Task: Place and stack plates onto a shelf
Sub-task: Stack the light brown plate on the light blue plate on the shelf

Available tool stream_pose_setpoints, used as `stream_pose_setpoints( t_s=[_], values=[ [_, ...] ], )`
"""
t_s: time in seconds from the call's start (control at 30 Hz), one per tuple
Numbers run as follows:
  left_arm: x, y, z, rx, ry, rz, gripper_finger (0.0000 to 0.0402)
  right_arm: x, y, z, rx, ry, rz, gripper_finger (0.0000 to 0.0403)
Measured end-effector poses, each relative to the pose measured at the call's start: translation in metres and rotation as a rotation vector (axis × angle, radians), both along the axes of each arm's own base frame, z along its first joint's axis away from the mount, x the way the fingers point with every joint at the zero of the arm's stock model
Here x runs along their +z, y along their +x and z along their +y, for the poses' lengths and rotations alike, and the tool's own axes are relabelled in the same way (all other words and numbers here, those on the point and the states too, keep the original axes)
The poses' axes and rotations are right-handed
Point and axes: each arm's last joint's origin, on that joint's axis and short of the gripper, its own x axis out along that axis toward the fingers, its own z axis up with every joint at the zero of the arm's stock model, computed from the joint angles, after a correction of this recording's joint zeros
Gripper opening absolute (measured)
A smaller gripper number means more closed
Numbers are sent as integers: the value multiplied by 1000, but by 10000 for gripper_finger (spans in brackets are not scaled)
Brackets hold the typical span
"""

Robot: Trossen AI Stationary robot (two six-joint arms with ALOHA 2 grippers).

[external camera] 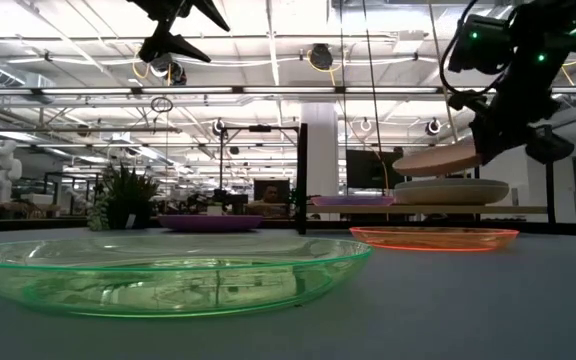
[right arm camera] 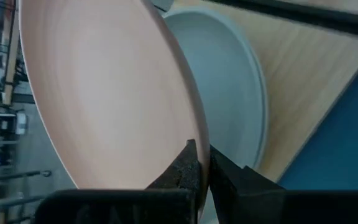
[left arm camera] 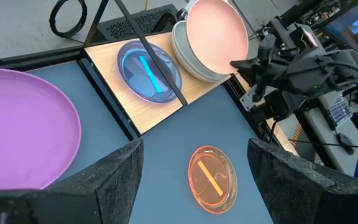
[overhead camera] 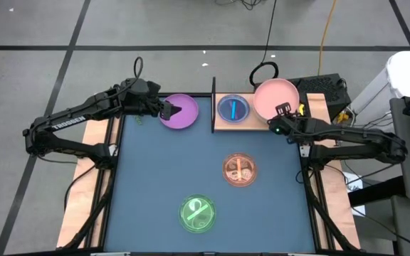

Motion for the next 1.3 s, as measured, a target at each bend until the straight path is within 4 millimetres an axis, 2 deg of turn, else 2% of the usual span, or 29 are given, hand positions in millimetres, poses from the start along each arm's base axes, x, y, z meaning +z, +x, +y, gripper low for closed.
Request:
stream_pose_setpoints(
  t_s=[0.3, 0.7, 1.3],
  values=[
    [0, 0, 0, 0, 0, 0, 289, -18, 0, -2, -6, -24, -90, 25],
    [0, 0, 0, 6, -9, -3, 289, -19, 0, -1, 25, 22, -91, 51],
    [-3, 0, -3, -10, -27, 23, 289, -7, -12, 5, 67, -7, -116, 122]
  ],
)
